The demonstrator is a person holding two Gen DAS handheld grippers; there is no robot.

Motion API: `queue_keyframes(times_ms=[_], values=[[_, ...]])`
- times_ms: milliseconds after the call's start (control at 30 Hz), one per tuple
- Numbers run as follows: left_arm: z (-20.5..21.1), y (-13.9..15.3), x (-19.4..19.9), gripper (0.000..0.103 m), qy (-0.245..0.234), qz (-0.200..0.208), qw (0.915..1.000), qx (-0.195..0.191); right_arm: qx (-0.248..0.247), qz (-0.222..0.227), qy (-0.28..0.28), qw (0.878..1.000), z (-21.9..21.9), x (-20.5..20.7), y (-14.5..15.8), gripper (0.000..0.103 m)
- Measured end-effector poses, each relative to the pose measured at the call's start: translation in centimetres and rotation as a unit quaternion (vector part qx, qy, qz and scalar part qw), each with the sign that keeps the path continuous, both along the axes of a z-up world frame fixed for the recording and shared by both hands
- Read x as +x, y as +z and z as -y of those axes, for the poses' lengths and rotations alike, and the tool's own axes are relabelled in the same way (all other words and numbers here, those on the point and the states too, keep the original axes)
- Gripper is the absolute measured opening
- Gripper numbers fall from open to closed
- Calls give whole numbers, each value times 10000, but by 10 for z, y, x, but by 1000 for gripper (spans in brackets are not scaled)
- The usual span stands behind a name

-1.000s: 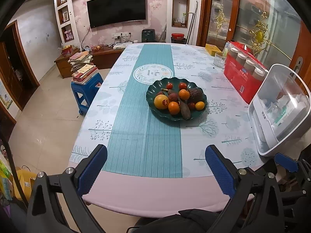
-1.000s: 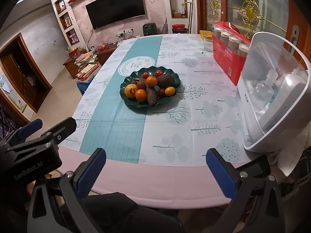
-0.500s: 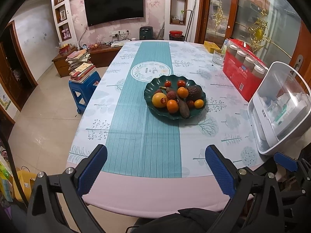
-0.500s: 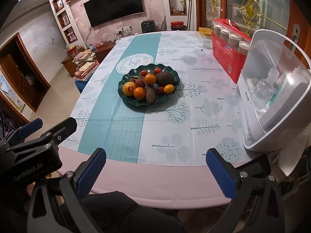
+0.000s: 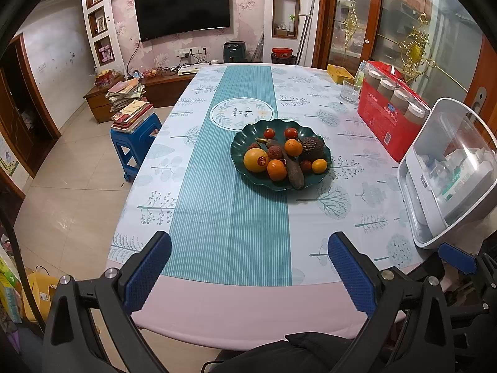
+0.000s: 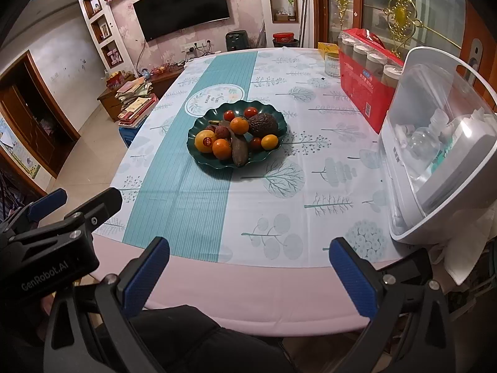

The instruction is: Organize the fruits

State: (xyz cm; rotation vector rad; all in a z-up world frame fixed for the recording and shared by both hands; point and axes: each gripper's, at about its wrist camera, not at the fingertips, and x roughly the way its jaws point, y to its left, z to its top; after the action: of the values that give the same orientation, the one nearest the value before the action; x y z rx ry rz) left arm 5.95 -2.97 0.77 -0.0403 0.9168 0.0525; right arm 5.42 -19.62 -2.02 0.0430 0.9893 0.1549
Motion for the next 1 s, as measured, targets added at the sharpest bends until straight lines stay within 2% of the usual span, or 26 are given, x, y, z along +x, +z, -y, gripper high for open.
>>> queue_keyframes(times_ms=[1000], values=[[1,0,2,100,-6,-22,10000,10,-5,-24,-2,10000,2,3,-2,103]])
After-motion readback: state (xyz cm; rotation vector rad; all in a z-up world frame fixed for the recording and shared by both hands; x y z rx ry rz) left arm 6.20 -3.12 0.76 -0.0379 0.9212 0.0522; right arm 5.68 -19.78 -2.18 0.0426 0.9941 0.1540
